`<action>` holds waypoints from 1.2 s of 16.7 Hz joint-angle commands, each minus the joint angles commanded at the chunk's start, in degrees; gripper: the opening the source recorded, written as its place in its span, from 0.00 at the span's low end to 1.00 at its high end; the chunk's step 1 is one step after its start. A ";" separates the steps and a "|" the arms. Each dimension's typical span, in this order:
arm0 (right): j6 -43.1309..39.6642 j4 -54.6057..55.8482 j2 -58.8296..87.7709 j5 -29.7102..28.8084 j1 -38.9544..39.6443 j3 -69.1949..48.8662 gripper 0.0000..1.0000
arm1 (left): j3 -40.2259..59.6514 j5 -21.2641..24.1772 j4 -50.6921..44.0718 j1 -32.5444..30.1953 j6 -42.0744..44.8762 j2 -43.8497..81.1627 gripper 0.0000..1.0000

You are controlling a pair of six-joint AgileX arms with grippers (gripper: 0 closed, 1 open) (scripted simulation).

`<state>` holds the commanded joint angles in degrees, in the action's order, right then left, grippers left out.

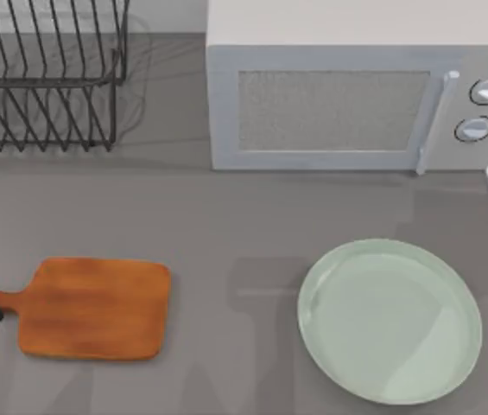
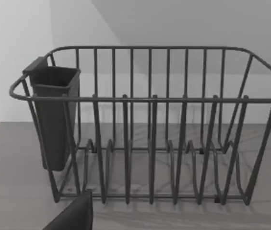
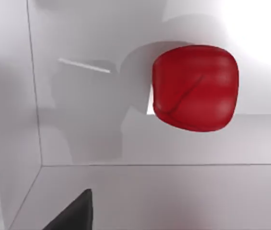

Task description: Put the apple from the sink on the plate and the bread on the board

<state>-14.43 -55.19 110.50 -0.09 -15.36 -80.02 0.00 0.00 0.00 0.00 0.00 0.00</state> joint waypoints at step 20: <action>-0.43 24.45 22.36 -0.16 -0.68 5.85 1.00 | 0.00 0.00 0.00 0.00 0.00 0.00 1.00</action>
<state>-14.86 -30.74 132.87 -0.25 -16.04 -74.17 0.00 0.00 0.00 0.00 0.00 0.00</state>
